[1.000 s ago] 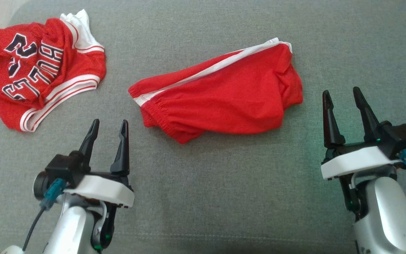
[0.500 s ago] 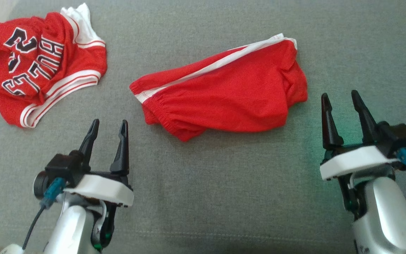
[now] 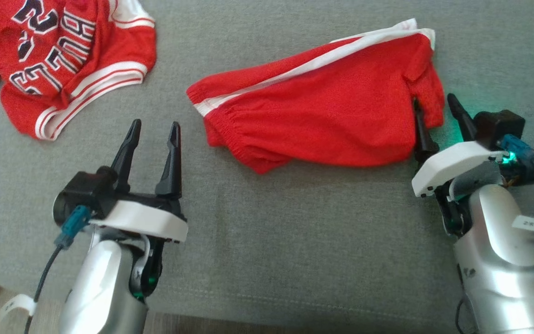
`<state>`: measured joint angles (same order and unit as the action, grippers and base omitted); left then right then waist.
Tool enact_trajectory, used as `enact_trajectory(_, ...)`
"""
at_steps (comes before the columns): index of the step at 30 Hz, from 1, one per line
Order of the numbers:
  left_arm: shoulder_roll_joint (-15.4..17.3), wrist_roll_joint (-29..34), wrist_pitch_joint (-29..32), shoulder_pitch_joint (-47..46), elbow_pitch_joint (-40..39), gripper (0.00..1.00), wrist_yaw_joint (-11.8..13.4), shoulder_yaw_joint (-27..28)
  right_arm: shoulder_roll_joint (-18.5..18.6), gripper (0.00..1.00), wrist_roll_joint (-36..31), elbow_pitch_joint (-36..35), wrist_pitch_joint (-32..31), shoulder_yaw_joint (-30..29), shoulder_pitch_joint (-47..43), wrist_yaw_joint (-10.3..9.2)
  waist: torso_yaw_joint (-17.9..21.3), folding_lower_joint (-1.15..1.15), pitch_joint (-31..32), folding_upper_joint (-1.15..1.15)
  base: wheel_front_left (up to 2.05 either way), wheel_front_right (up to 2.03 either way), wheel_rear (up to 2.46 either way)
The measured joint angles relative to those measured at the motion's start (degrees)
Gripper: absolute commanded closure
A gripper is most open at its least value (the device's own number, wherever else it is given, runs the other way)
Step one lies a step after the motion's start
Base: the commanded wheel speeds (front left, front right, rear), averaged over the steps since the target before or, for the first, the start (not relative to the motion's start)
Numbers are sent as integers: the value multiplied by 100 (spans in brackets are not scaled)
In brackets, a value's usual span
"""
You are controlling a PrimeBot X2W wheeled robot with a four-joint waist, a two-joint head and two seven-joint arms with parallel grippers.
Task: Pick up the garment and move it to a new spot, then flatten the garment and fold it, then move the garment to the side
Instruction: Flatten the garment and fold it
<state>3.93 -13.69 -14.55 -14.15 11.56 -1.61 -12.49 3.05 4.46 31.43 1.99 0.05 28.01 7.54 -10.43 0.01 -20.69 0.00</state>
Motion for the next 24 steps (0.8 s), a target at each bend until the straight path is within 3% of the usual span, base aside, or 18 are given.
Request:
enact_trajectory(5, -66, 1, 0, -51, -16, 0, -48, 4, 8, 2, -82, 363, -88, -63, 242, 0, -93, -1, -99, 0, 0, 0, 0)
enact_trajectory(6, -67, 1, 0, -51, -16, 0, -49, 14, 10, 65, -82, 411, -103, -56, 297, 0, -92, -1, -103, 0, 0, 0, 0)
enact_trajectory(7, -68, 2, 0, -51, -16, 0, -51, 22, 15, 100, -62, 454, -110, -36, 336, 0, -88, 0, -103, 0, 0, 0, 0)
enact_trajectory(15, -96, 113, 0, -48, -15, 0, -98, 121, 5, 100, 244, 504, 60, -24, 244, 0, 18, 0, -10, 0, 0, 0, 0)
enact_trajectory(24, -110, 207, 0, 61, -21, 0, -101, 255, -19, 100, 566, -78, 354, -417, -843, 0, 258, -1, 238, 0, 0, 0, 0)
